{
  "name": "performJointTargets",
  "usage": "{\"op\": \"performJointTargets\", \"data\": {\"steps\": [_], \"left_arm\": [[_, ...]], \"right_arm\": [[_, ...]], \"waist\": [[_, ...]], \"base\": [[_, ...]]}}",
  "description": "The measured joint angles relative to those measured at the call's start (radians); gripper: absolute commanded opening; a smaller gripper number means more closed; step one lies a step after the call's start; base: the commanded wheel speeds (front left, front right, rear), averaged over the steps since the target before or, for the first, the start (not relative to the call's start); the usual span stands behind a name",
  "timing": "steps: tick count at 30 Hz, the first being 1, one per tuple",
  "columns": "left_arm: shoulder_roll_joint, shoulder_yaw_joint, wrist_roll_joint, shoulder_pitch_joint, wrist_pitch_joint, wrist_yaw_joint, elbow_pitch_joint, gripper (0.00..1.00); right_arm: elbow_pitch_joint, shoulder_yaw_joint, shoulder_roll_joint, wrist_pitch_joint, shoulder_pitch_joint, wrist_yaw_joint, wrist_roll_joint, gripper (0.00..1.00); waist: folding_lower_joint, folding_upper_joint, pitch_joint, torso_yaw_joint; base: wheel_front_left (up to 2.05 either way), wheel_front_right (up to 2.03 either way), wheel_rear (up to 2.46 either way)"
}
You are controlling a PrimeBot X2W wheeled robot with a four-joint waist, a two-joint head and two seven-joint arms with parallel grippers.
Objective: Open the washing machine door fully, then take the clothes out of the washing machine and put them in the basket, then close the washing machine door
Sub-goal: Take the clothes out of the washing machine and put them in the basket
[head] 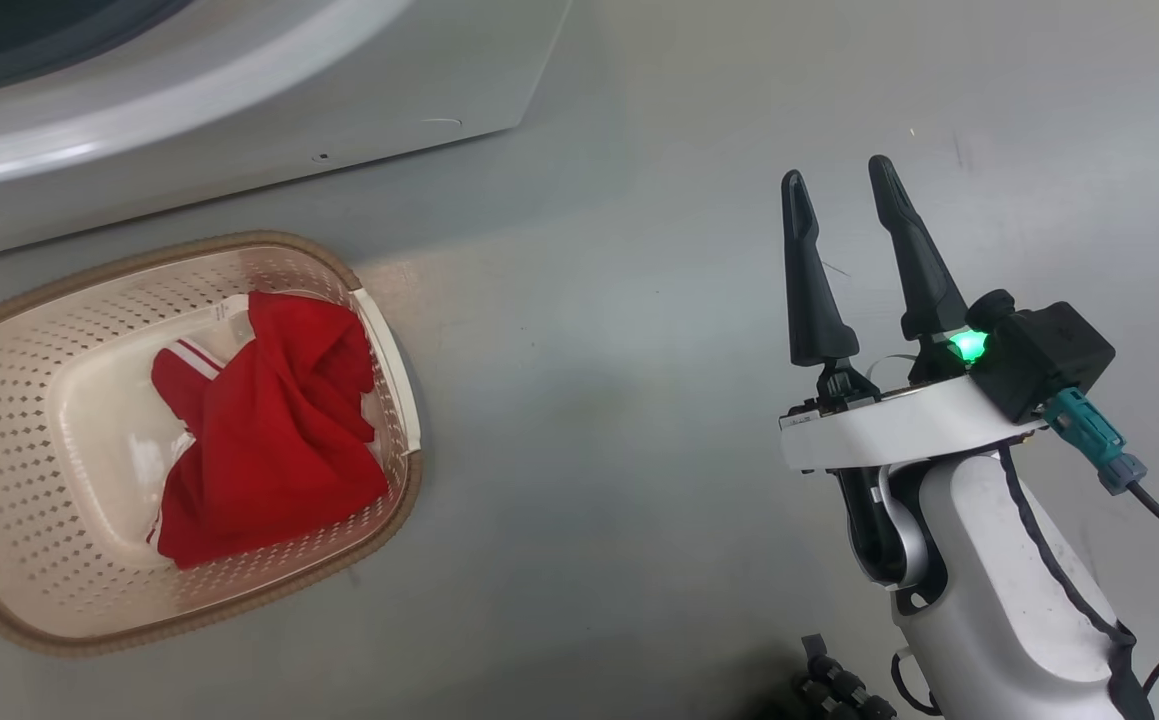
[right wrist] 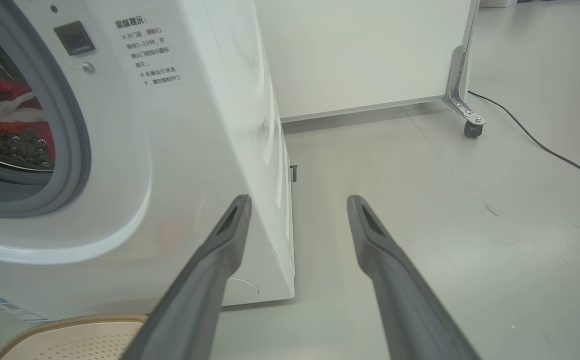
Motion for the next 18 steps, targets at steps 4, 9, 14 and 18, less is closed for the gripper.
{"op": "performJointTargets", "data": {"steps": [4, 9, 14, 18], "left_arm": [[-0.038, 0.001, -0.010, 0.051, -0.067, -0.003, -0.028, 0.00], [-0.067, 0.002, -0.021, 0.103, -0.131, -0.007, -0.057, 0.00], [-0.101, 0.001, -0.030, 0.177, -0.215, -0.007, -0.092, 0.00], [-0.131, 0.000, -0.036, 0.239, -0.275, -0.007, -0.120, 0.00]], "right_arm": [[0.013, -0.014, -0.001, 0.000, 0.002, 0.000, -0.017, 1.00], [0.022, -0.020, -0.001, 0.000, 0.009, 0.008, -0.040, 1.00], [0.040, -0.032, -0.001, 0.000, 0.018, 0.015, -0.065, 1.00], [0.054, -0.045, -0.001, 0.000, 0.049, 0.021, -0.076, 1.00]], "waist": [[0.0000, 0.0000, -0.021, 0.021], [0.0000, 0.0000, -0.046, 0.043], [0.0000, -0.0001, -0.083, 0.069], [0.0000, 0.0000, -0.119, 0.089]], "base": [[0.00, 0.00, 0.00], [0.00, 0.00, 0.00], [0.00, 0.00, 0.00], [0.00, 0.00, 0.00]]}}
